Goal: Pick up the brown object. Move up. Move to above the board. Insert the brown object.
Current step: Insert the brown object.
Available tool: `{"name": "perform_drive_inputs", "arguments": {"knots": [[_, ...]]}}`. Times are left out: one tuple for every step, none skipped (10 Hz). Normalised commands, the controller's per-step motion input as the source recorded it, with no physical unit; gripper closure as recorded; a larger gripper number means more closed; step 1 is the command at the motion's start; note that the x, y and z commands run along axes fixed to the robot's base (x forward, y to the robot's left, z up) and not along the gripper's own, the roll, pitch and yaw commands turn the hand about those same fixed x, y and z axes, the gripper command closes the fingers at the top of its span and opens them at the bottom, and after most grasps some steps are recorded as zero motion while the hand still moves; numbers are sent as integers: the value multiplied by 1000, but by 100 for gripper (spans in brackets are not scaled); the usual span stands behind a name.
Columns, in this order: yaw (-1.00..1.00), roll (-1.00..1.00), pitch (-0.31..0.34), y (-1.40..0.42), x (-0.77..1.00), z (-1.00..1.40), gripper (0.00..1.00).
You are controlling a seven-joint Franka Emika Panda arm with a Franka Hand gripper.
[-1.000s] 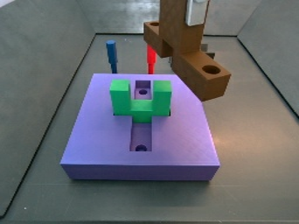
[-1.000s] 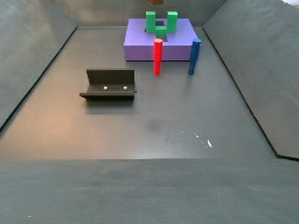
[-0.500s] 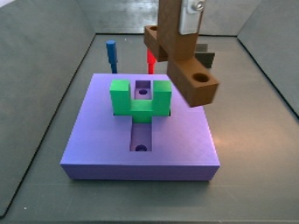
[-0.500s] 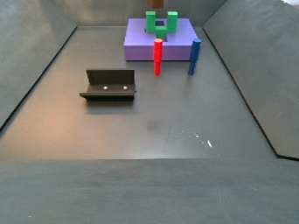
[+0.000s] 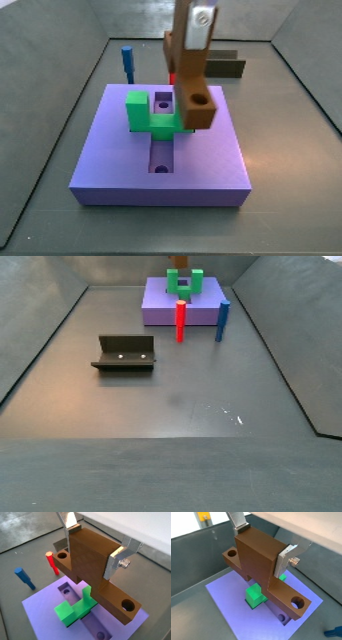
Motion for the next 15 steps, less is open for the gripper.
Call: {"name": "perform_drive_inputs", "arguments": {"knots": [[-211,-233,-196,0,-380,-89,100],[-691,-57,-104,0,-311,-97,100],[-563,-180,-114,54,-171,-163,100],[-349,-323,-156,151,0,-171,100],[-457,-293,-173,117,0,-180,100],[-337,-266,-140,134,0,-189,100],[-14,-209,-154,143,-231,-217,100],[0,-153,-167,23,-257,-146,100],[26,0,-171,-3,-274,-71,100],[69,273,-136,-174,-340,0,100],[0,67,-116,0,-211,-97,100],[0,39,-91,0,-97,-94,100],[0,33,-21,0,0,-146,100],[0,11,-4,0,14,-197,100],[-26,0,0,0,109,-231,100]]}}
